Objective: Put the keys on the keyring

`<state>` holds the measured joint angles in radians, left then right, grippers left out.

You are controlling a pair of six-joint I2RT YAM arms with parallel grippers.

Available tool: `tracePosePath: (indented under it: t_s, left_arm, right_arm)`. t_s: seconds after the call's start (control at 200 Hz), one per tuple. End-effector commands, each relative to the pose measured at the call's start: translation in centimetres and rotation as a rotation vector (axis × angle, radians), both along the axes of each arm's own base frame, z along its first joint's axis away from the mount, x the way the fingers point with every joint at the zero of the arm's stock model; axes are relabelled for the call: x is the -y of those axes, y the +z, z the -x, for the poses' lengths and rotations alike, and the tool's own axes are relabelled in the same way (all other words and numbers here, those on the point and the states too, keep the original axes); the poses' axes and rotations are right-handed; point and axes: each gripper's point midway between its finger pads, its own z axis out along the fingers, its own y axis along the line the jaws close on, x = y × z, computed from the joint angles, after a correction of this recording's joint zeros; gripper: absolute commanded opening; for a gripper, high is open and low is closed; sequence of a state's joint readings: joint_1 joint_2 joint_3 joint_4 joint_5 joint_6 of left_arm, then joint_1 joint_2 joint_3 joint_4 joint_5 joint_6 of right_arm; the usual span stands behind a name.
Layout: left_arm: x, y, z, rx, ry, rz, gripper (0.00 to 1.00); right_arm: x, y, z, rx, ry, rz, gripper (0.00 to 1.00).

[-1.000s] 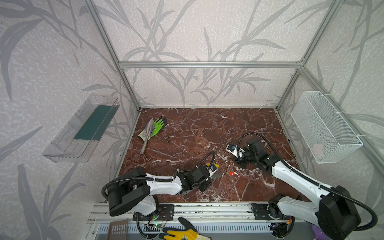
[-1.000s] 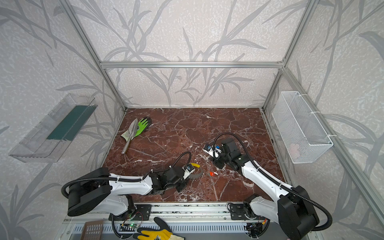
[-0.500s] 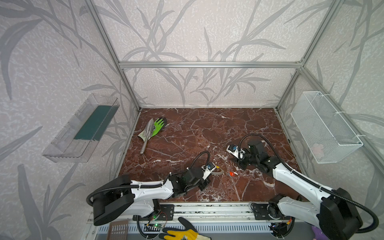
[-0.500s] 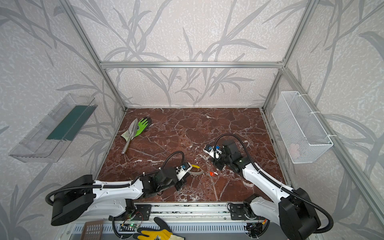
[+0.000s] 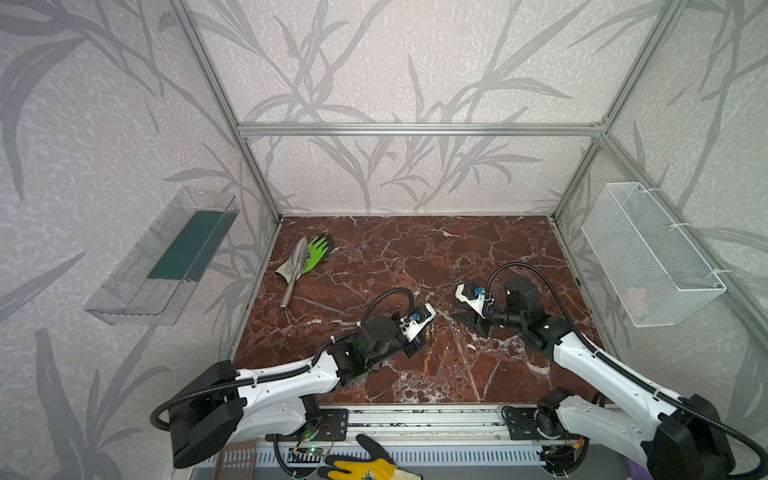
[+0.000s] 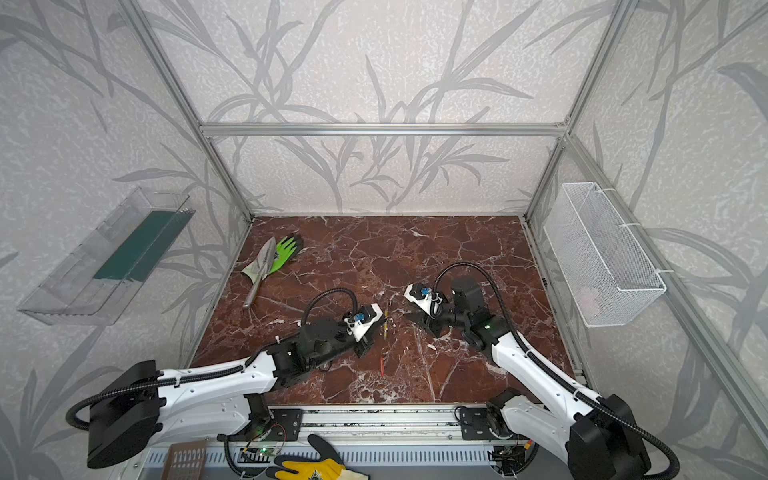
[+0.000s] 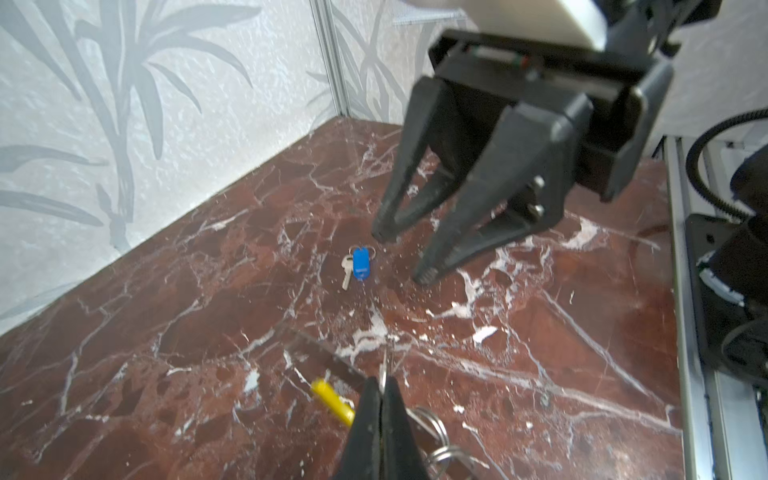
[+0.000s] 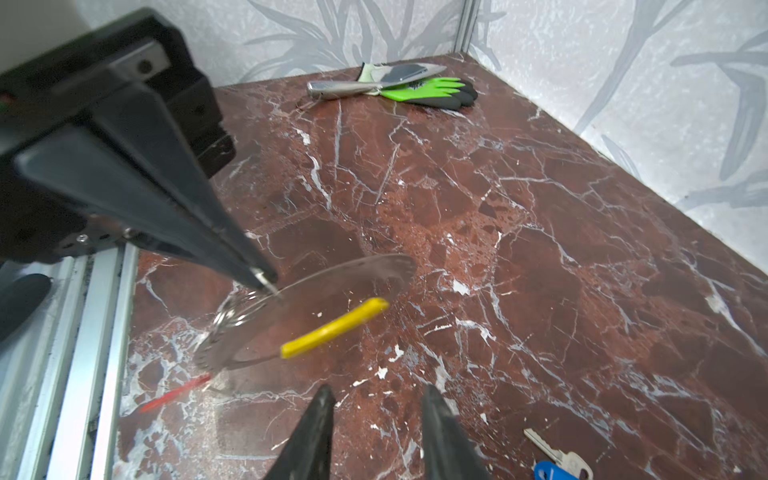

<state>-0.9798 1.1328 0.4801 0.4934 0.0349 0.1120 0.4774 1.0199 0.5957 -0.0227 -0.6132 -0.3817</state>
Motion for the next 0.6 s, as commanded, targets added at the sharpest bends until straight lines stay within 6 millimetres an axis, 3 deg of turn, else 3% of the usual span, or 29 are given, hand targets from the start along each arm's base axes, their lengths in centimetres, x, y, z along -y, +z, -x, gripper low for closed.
tracePosePath:
  t_s: [0.0,0.335,0.515,0.595]
  left_arm:
    - [1.2,6.2,0.4,0.075,-0.116,0.167,0.0]
    - [2.2,12.3,0.1,0.073,-0.34,0.385,0.0]
    - [2.4,13.9,0.0,0.08,-0.408,0.416,0.0]
    - [2.6,14.2,0.2,0.076,-0.439,0.415,0.0]
  right_arm:
    - [-0.4,2.9,0.5,0.055,0.028,-0.073,0.37]
    - [-0.6,9.2,0.2,0.178,0.022,-0.219,0.37]
    - [-0.3,12.3,1.3,0.229,0.058,-0.344,0.37]
    - [0.0,12.8,1.7,0.246,0.061,-0.366,0.36]
